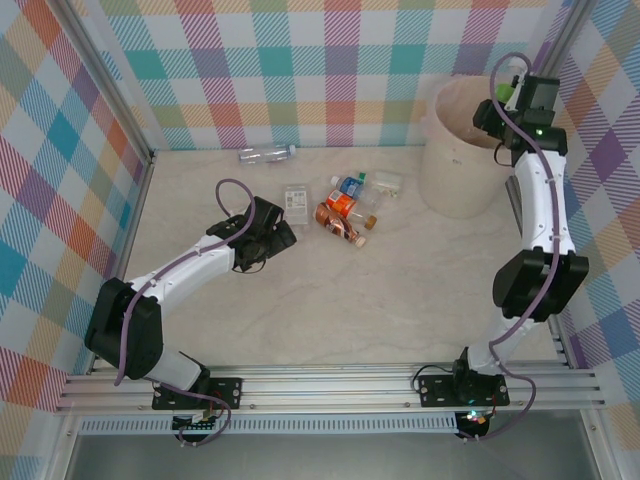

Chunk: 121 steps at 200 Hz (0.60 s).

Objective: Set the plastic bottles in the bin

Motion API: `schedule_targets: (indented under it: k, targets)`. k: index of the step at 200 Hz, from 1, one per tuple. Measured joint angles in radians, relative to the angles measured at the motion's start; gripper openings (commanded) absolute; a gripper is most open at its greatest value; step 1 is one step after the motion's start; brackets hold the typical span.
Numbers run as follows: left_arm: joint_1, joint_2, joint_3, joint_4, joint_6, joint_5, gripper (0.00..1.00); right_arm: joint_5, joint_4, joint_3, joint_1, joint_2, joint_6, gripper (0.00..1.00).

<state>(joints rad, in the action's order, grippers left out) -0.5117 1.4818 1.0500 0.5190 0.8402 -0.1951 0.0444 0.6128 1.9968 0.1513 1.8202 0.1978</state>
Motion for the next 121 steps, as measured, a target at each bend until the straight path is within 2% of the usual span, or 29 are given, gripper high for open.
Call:
schedule_targets:
  k: [62,93,121]
  targets:
    - [0.0,-0.002,0.0,0.003,-0.003,-0.008,1.0,0.167,0.131,0.232,0.013,0.162,-0.086,0.49]
    - [0.0,-0.009,0.0,0.004,-0.003,-0.01,1.0,0.257,0.195,0.368,0.013,0.249,-0.1,0.64]
    - [0.003,-0.01,0.0,0.006,-0.003,-0.016,1.0,0.311,0.228,0.386,0.013,0.267,-0.1,0.75]
